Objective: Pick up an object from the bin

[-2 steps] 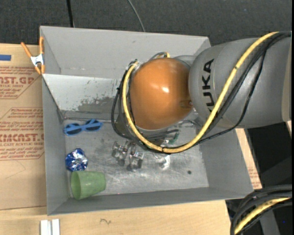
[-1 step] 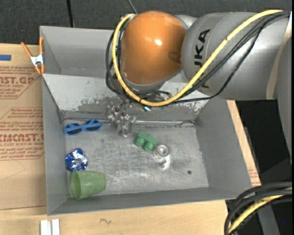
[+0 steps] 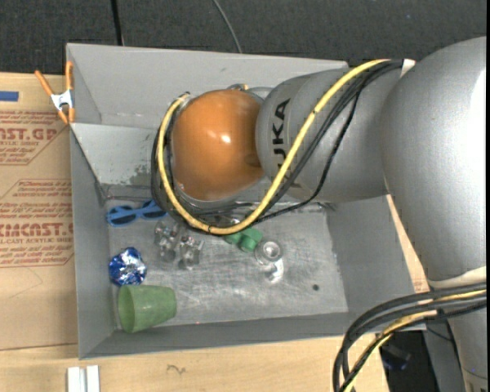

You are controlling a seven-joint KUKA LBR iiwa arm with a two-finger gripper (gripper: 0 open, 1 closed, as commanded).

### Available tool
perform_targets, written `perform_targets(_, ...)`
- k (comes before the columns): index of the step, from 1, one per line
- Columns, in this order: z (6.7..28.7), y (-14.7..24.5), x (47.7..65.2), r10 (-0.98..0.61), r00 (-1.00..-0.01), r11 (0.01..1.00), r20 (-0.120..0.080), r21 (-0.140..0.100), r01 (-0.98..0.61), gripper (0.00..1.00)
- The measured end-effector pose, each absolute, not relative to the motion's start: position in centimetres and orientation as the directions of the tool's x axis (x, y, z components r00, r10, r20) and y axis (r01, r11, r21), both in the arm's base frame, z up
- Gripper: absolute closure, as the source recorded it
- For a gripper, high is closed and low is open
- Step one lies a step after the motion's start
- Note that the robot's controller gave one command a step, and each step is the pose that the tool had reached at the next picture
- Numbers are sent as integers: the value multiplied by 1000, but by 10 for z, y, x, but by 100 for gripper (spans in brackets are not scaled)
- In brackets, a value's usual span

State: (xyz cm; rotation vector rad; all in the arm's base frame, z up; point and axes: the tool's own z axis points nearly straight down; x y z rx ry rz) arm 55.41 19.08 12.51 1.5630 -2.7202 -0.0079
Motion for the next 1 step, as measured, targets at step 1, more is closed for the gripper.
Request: perform_targets(1, 154, 199, 489, -686, -727, 727, -2, 2, -686, 100)
